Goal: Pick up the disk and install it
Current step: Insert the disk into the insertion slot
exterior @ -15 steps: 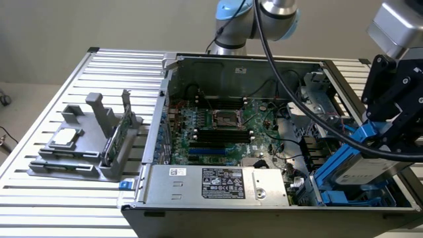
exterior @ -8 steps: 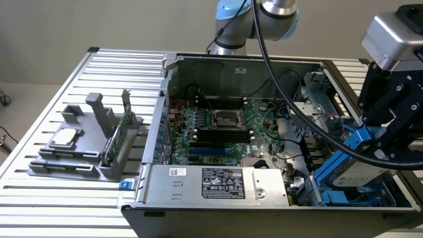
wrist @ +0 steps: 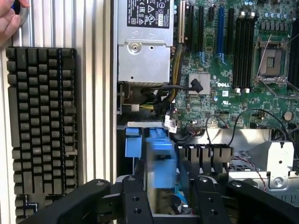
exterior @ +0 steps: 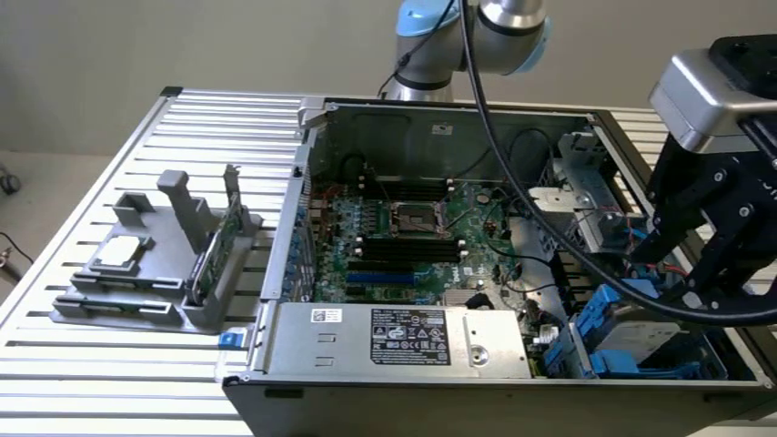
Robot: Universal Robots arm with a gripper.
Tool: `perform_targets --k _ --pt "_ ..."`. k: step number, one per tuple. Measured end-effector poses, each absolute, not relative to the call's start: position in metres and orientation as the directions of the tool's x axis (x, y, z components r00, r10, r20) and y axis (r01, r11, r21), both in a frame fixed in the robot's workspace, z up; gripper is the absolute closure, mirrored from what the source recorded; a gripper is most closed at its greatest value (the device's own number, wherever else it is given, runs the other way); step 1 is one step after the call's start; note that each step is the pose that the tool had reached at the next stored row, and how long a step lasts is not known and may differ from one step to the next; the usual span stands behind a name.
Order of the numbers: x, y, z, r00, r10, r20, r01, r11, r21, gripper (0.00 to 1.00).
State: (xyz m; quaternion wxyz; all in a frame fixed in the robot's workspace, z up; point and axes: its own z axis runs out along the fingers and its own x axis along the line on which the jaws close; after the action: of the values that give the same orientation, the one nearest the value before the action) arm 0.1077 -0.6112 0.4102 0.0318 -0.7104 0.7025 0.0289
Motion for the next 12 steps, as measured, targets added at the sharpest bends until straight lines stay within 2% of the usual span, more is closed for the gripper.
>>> perform_targets --k 1,12 --pt "0.108 -0.611 0.409 0.011 -0.996 -0.087 -1.0 -0.011 -0.004 0.53" --pt "0.112 -0.611 0.394 0.012 -0.996 -0.093 -1.0 -0.011 -0.005 0.53"
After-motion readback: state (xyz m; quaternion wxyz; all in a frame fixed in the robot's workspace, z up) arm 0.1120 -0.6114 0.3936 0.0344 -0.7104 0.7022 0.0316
